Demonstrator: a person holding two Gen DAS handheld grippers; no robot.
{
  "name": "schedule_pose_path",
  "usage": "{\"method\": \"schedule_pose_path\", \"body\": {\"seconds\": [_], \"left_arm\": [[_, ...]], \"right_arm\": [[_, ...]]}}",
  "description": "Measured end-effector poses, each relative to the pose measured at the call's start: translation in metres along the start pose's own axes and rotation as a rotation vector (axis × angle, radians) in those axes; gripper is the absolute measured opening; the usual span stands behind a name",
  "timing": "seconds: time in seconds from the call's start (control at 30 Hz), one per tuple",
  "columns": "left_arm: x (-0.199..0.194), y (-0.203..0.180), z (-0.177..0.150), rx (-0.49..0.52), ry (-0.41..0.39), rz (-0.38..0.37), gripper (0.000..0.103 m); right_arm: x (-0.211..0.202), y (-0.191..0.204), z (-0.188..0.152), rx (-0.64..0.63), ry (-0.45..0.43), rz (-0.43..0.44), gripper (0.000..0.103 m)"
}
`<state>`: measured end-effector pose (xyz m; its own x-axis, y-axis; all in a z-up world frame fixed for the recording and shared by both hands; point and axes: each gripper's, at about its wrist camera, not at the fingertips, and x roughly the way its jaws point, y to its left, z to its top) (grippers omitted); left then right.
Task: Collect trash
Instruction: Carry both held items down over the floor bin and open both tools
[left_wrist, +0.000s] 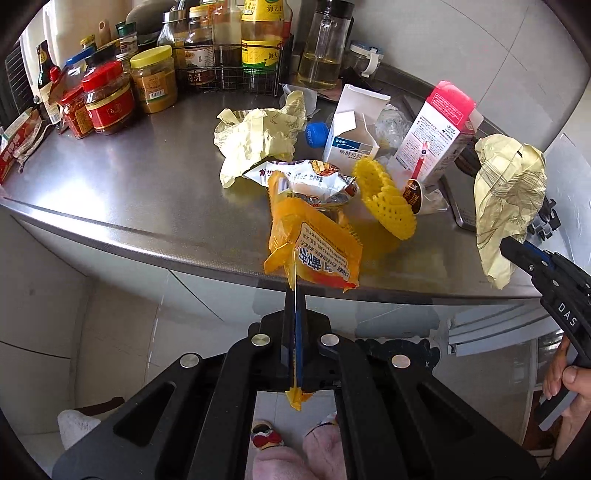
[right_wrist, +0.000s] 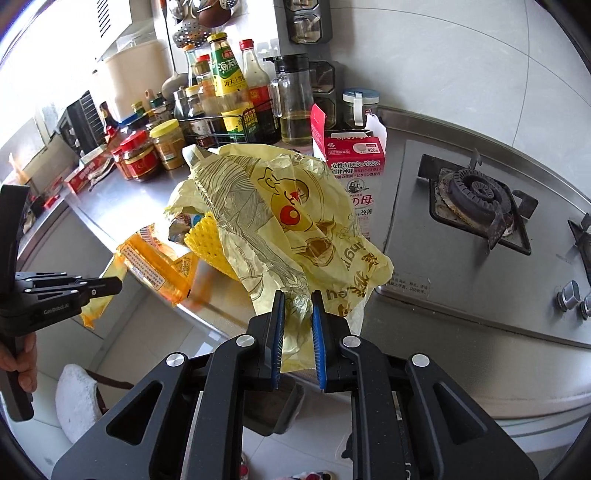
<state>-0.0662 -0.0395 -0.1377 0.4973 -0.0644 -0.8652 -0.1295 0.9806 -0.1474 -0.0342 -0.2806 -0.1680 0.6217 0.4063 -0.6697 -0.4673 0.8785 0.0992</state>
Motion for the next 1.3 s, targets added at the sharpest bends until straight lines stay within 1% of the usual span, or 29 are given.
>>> {"method": "schedule_pose_path", "body": {"seconds": [0.13,0.23,0.37,0.43,0.57,0.63,0.7,0.8,0.9,1.0,1.2,1.3], "left_arm": [[-0.023,-0.002,-0.015,0.045,-0.010,-0.044,0.000],[-0.038,-0.003,-0.029,0.091,-0.013,-0.074,0.000],[-0.048,-0.001,-0.051,0.127,0.011,-0.112,0.000],[-0.040,0.001,-0.062,0.148,0.044,-0.120,0.000],[-0.007,0.006,-0.092,0.161,0.135,-0.126,0.000],[0.019,0.008,-0.107,0.175,0.175,-0.121,0.000],[0.050,0.012,-0.118,0.186,0.208,-0.120,0.000],[0.096,0.020,-0.125,0.193,0.244,-0.098,0.000],[0.131,0.029,-0.126,0.180,0.247,-0.094,0.000],[0.154,0.035,-0.125,0.161,0.239,-0.093,0.000],[0.177,0.043,-0.121,0.138,0.235,-0.097,0.000],[0.183,0.049,-0.120,0.124,0.232,-0.091,0.000]], "right_arm": [[-0.024,0.017,-0.022,0.048,-0.014,-0.016,0.016],[-0.036,0.031,-0.041,0.078,-0.004,-0.017,0.016],[-0.031,0.042,-0.068,0.125,0.036,-0.023,0.016],[-0.023,0.049,-0.085,0.143,0.068,-0.014,0.016],[0.011,0.061,-0.117,0.171,0.155,0.017,0.016],[0.034,0.063,-0.132,0.189,0.204,0.043,0.016],[0.060,0.067,-0.144,0.186,0.245,0.049,0.016],[0.099,0.073,-0.152,0.154,0.290,0.048,0.016],[0.130,0.079,-0.155,0.129,0.307,0.067,0.016],[0.150,0.079,-0.157,0.120,0.306,0.060,0.016],[0.172,0.076,-0.154,0.163,0.313,0.102,0.016],[0.179,0.077,-0.149,0.157,0.310,0.109,0.016]]}}
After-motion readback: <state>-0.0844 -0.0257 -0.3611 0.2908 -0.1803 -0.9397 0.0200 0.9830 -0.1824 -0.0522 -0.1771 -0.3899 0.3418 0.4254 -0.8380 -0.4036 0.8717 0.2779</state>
